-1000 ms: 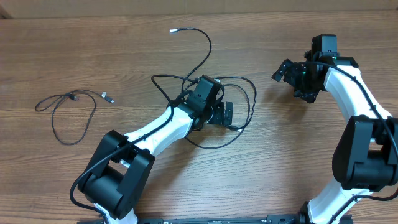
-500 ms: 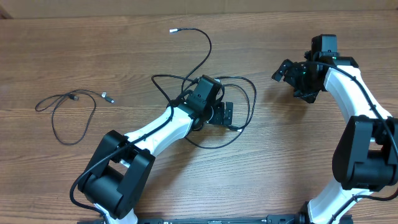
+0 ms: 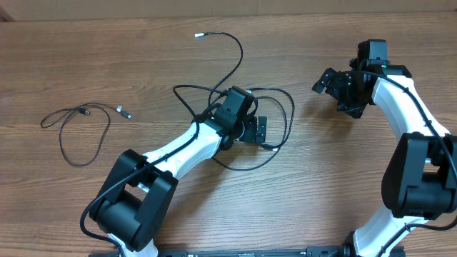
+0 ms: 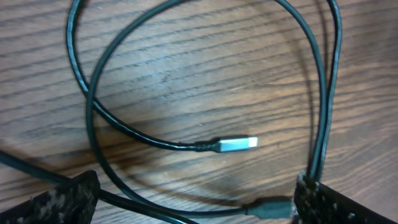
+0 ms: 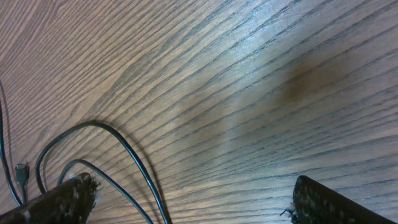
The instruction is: Untangle cables
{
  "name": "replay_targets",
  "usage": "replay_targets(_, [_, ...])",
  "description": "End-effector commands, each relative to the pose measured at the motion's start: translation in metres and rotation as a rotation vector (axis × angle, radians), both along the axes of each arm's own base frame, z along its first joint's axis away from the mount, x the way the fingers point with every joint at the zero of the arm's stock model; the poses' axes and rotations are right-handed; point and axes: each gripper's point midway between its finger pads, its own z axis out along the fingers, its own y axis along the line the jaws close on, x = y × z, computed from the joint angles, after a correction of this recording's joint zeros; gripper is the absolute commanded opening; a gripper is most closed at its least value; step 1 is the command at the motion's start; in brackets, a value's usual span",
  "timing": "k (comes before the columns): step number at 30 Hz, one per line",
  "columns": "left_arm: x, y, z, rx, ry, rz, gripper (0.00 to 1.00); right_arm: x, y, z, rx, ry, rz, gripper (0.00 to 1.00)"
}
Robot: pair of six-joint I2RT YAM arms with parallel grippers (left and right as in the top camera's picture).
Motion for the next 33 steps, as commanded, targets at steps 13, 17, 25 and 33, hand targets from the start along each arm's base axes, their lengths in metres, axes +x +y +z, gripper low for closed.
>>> replay_targets(13, [0.01, 0.015, 0.004, 0.078, -0.063, 0.046, 1.0, 0.006, -0.001, 0.015, -0.008, -0.042, -0.002, 1.0])
replay_targets(17, [0.01, 0.015, -0.003, 0.086, -0.052, 0.046, 0.99, 0.006, -0.001, 0.015, -0.008, -0.042, -0.002, 1.0])
replay_targets(25, [0.011, 0.013, -0.009, 0.084, -0.047, 0.043, 1.0, 0.006, -0.001, 0.015, -0.008, -0.042, -0.001, 1.0])
replay_targets(33, [0.004, 0.004, -0.009, 0.041, -0.016, 0.008, 0.99, 0.006, -0.001, 0.015, -0.008, -0.042, -0.002, 1.0])
